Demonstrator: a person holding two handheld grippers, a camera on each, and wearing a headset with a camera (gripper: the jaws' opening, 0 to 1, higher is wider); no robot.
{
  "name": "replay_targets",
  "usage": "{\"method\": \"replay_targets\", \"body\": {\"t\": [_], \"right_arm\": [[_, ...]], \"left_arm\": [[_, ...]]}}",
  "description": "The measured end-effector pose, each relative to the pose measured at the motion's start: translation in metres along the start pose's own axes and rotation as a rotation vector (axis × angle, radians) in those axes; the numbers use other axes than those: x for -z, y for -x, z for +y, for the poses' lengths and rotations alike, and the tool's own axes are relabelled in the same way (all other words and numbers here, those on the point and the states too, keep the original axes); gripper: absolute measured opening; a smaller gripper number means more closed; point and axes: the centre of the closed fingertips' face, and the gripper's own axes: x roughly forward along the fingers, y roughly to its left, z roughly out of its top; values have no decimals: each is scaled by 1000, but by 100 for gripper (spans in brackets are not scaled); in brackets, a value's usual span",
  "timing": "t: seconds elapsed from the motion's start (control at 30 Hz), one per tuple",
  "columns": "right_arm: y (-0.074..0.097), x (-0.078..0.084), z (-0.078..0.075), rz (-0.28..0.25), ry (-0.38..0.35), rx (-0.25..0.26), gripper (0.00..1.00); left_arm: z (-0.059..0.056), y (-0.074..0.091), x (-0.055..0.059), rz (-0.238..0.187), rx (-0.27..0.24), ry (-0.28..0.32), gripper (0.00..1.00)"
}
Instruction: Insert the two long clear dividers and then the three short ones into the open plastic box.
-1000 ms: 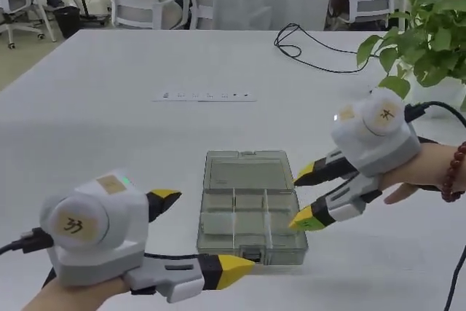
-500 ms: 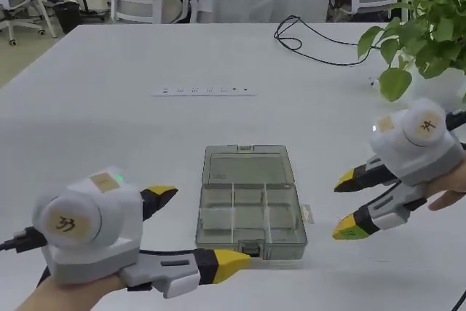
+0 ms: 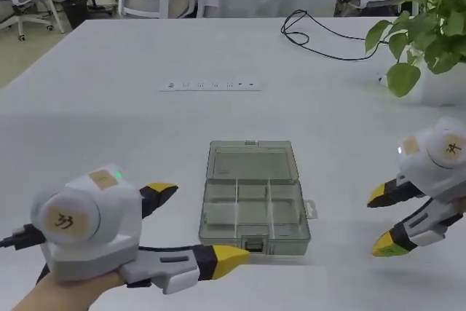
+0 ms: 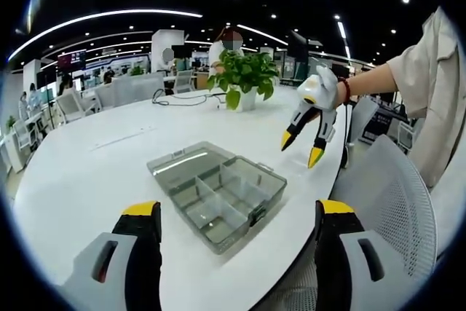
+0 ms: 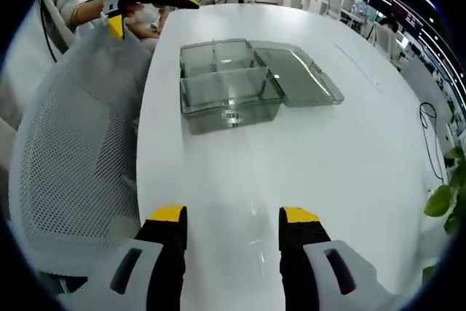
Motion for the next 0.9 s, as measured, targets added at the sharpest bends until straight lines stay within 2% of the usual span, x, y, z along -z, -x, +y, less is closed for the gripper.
{"method": "replay_targets", "body": {"t": [0.17, 0.47, 0.6, 0.73, 0.9], "right_arm": [[-4, 10, 3, 42, 52, -16, 48], [-8, 27, -2, 105, 113, -33, 41], [-12, 35, -11, 120, 127, -36, 40], [-13, 37, -9, 133, 138, -41, 39], [-13, 38, -7, 125, 133, -60, 35]], "left_arm": [[1, 1, 1, 4, -4, -1, 87], [1, 3, 1, 8, -12, -3, 84], [1, 4, 1, 7, -15, -1, 83], [2, 4, 1, 11, -18, -2, 83], [2, 4, 1, 13, -16, -1, 81]]}}
